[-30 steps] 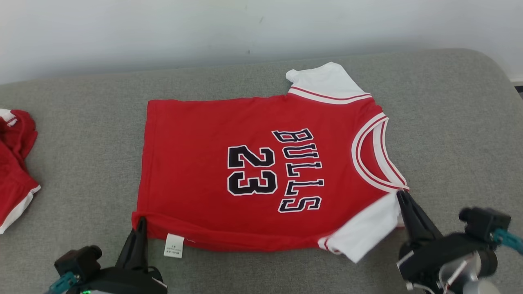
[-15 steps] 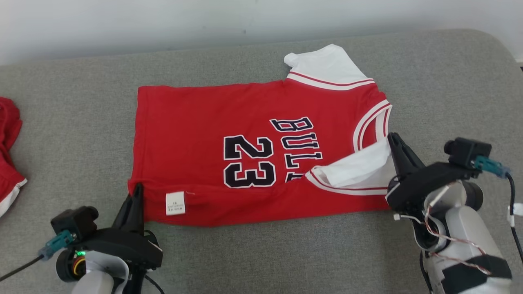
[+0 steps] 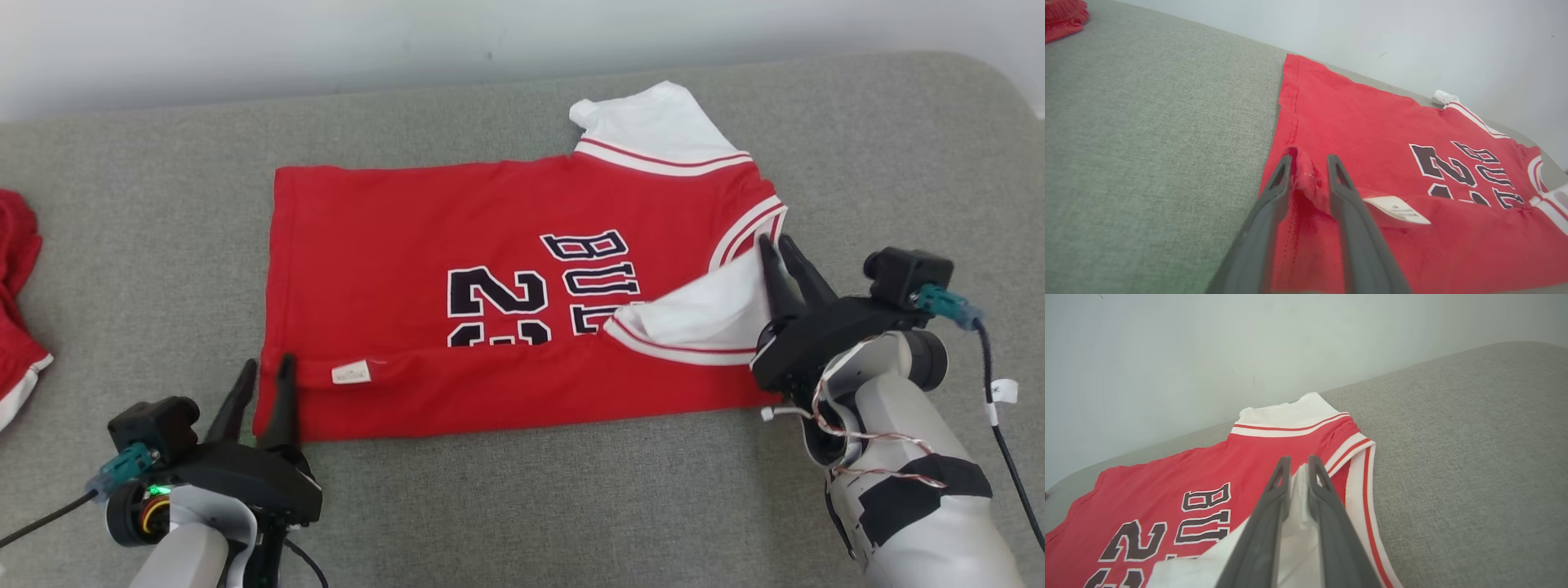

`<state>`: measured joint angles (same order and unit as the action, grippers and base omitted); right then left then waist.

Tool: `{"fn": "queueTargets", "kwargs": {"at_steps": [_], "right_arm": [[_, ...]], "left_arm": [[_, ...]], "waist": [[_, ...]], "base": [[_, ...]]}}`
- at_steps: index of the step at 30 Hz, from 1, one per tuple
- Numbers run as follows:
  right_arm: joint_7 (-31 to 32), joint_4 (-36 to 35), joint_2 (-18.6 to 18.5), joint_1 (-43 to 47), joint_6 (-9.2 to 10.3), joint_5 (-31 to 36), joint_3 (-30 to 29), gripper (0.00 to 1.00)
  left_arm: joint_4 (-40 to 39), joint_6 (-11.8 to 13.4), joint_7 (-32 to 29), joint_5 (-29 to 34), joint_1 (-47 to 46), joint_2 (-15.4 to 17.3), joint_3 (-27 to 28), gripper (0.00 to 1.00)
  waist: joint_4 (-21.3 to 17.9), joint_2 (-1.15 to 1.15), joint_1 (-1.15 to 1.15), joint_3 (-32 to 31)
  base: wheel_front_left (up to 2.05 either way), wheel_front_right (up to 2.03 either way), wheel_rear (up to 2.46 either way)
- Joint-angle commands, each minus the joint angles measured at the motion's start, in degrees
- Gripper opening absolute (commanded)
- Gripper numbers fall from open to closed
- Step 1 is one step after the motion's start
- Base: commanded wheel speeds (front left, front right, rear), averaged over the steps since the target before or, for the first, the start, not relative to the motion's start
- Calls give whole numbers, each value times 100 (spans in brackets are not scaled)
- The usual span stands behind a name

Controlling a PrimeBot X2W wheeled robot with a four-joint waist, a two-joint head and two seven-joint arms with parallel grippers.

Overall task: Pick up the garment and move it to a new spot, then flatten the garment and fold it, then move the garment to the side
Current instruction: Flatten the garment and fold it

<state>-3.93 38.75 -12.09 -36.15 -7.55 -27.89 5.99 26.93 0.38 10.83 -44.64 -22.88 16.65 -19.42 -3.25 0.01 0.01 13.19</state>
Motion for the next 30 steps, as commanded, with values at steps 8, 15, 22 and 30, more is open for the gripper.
{"fn": "queueTargets", "kwargs": {"at_steps": [8, 15, 22, 30], "right_arm": [[-540, 183, -381, 357, 13, -13, 571, 100], [-760, 36, -632, 910, 13, -77, 737, 100], [-811, -41, -710, 1377, 13, 37, 653, 100], [-784, 132, -573, 1376, 13, 167, 492, 100]], "left_arm": [[37, -6, 232, 74, 265, -20, 34, 100], [-85, 68, 322, 152, 705, 54, 45, 100], [-190, 195, 304, 273, 1005, 135, -74, 100], [-64, 258, 285, 421, 832, 211, -155, 100]], "waist": [[53, -1, -1, -340], [25, -1, -1, -469], [-37, -1, -1, -435], [-105, -1, -1, -276]], "base": [[0, 0, 0], [0, 0, 0], [0, 0, 0], [0, 0, 0]]}}
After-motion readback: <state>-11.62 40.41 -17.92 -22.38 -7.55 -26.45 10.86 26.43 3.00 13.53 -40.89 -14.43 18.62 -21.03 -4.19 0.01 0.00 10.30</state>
